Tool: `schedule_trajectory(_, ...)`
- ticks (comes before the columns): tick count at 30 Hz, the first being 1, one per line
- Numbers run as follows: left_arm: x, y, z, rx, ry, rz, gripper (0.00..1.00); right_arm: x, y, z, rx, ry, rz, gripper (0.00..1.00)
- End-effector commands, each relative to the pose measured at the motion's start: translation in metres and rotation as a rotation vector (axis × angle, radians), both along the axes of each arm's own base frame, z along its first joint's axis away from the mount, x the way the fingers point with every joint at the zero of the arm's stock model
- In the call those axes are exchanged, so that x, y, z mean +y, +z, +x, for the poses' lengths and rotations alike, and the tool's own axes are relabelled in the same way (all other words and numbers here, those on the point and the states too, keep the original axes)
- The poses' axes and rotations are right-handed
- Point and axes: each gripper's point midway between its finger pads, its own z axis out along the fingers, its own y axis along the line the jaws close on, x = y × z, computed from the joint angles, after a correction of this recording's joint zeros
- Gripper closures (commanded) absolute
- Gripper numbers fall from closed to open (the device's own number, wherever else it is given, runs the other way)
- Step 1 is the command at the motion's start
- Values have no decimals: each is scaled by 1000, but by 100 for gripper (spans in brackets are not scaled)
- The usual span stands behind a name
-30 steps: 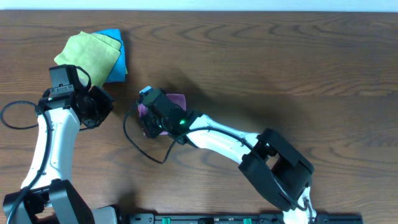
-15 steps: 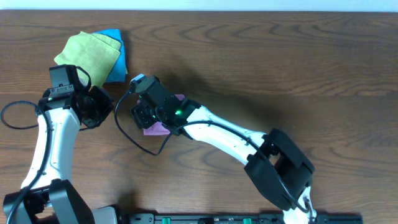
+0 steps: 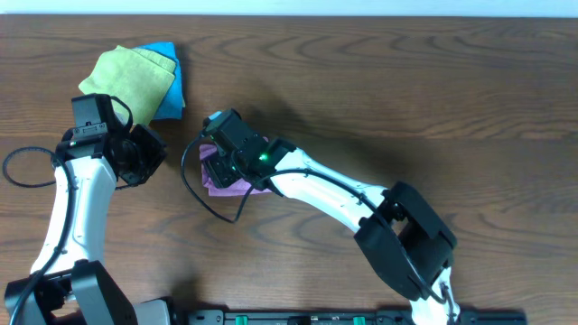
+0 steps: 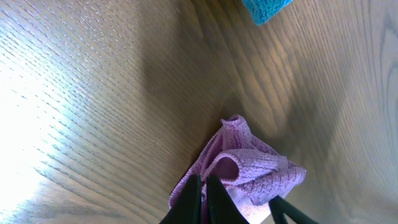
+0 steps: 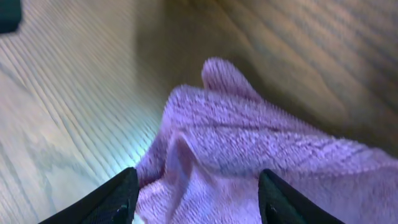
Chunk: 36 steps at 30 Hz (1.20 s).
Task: Fold the cloth
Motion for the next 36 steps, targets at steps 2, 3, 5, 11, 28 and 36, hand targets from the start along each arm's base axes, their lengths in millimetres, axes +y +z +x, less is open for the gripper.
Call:
schedule_trajectory(2, 1, 13, 5, -42, -15, 0, 94, -1, 4, -1, 18, -11, 2, 38)
schedule_trajectory(3, 1, 13, 5, -42, -15, 0, 94, -2, 4, -2, 21, -10, -2, 38)
schedule_trajectory(5, 1, 13, 5, -42, -14, -1, 94, -4, 2, -3, 28, -11, -10, 38)
schedule_trajectory(11, 0, 14, 6, -45, -9, -10, 94, -1, 5, 2, 4, -17, 5, 37)
schedule_trajectory(28, 0, 14, 6, -48, -8, -9, 94, 19, -10, 28, -84, -42, 70, 44)
schedule_trajectory(36, 0, 14, 6, -48, -9, -9, 94, 27, -34, 38, -103, -50, 80, 45)
